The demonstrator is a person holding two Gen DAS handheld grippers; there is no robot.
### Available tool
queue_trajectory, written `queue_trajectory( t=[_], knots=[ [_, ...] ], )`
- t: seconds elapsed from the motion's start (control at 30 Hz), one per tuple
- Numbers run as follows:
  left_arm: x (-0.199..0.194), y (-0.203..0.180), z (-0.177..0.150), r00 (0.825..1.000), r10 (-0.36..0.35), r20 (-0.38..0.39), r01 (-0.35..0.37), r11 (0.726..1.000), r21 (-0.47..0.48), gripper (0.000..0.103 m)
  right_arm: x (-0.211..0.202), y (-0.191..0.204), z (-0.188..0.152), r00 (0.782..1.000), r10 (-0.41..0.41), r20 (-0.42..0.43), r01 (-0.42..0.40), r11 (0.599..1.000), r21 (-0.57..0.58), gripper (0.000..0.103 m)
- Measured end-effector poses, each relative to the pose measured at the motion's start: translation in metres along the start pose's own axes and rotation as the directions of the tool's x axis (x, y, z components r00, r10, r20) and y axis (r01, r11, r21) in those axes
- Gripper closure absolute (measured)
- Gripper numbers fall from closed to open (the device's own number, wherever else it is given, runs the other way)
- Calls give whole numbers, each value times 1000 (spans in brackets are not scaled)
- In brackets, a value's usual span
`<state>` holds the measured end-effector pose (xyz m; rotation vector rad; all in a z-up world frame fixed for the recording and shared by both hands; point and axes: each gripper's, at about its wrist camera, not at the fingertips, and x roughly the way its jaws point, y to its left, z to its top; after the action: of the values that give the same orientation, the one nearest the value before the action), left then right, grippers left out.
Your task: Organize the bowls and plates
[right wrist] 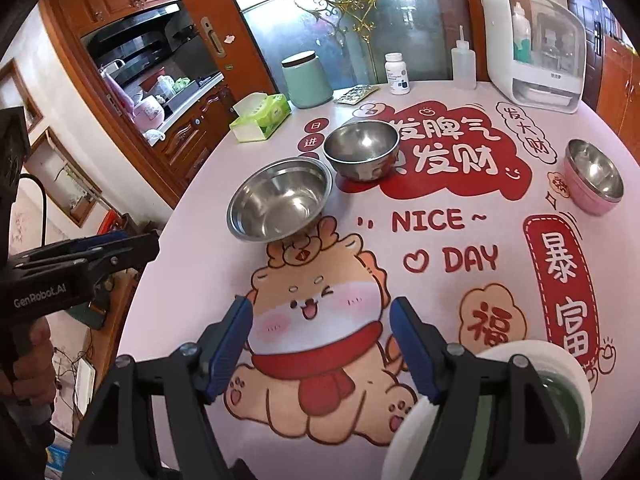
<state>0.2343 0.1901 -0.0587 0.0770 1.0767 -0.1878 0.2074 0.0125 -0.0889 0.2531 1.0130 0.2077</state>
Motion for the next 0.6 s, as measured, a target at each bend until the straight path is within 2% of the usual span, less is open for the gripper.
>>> queue_trajectory(
  t=[0.3, 0.6],
  knots=[
    [11, 28, 45, 998, 12, 57, -11, 1000, -15, 48, 26, 14, 29, 1000, 17, -21, -16, 1000, 11, 28],
    [38, 49, 74, 998, -16, 63, 19, 999, -36, 48, 50, 20, 57, 1000, 11, -7, -11, 1000, 2, 28]
  ],
)
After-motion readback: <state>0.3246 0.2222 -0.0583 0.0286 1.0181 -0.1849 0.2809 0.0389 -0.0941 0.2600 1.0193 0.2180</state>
